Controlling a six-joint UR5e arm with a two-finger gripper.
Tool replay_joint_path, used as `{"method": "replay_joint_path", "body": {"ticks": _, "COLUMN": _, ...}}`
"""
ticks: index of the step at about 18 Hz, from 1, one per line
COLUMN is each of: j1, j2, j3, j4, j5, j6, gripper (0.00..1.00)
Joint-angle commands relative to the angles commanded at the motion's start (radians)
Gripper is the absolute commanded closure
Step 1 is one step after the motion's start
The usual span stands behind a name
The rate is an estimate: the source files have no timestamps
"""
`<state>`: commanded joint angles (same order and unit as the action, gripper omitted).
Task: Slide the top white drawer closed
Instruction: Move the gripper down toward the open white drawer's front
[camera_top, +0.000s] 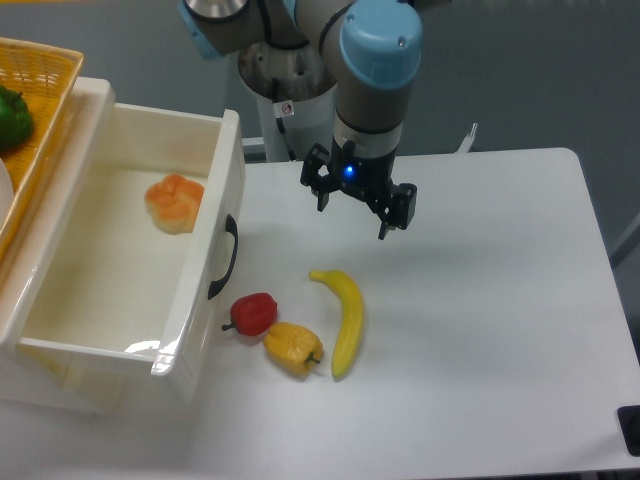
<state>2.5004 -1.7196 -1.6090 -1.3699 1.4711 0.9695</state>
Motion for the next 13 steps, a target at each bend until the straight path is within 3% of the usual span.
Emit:
{"method": "replay_joint_path", "body": {"ticks": 7, "j1": 0.005, "j2": -0.041, "j3": 0.000, "j4": 0.009, "j5": 0.018, "j6": -0.012, "gripper": 0.00}}
{"method": "replay_joint_path", "body": {"ticks": 13, "j1": 0.005, "j2": -0.063, "j3": -0.006, "j4": 0.009, "j5": 0.023, "j6": -0.110, "gripper": 0.00}}
